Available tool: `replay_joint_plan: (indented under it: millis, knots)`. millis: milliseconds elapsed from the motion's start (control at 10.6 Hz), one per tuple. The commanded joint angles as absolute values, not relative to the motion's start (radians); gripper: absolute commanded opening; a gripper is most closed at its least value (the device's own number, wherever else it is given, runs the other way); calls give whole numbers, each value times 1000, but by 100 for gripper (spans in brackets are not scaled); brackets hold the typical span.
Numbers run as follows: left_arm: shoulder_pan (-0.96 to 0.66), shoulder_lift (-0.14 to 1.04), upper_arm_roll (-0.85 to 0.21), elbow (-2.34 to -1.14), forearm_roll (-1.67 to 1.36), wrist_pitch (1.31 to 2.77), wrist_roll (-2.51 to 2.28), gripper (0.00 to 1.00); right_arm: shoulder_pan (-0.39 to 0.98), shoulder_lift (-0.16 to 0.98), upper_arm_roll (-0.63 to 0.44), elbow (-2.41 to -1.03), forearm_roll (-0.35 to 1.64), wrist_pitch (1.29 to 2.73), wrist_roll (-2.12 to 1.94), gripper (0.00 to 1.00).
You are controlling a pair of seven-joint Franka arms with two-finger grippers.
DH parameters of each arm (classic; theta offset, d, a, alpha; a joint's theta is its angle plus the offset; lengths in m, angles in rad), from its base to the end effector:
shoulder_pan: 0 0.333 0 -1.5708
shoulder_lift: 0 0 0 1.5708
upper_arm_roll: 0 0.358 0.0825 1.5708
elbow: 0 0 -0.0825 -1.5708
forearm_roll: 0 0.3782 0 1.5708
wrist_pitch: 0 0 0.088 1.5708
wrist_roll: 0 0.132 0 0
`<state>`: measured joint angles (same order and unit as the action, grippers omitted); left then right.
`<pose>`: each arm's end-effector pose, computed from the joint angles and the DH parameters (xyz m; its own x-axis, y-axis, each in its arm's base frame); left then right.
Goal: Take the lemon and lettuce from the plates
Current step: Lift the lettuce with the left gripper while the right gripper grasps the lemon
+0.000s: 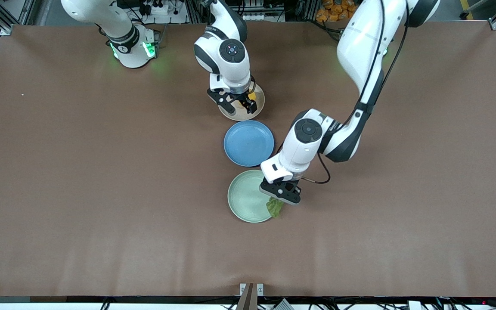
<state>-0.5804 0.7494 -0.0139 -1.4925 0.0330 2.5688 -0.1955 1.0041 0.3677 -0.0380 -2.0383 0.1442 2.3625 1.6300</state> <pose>0.6454 -0.4335 0.2716 0.8694 -0.3782 0.3181 -0.4127 -0.9097 0.0463 0.3386 0.4990 0.2770 0.7166 -0.6929 -0.0800 -0.6912 -0.7208 0.0516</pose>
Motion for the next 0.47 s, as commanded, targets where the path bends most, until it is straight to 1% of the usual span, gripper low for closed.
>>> replay_joint_plan:
  millis: [0, 188, 377]
  knots:
    - [-537, 625, -12, -1519, 44, 2412, -193, 0, 1051, 360, -48, -2101, 155, 2439, 1673, 100]
    - [-474, 542, -20, -1520, 43, 2285, -186, 0, 1084, 385, -48, -2120, 155, 2496, 1731, 100]
    - [-433, 474, -18, -1520, 43, 2192, -186, 0, 1111, 400, -48, -2120, 155, 2502, 1752, 100]
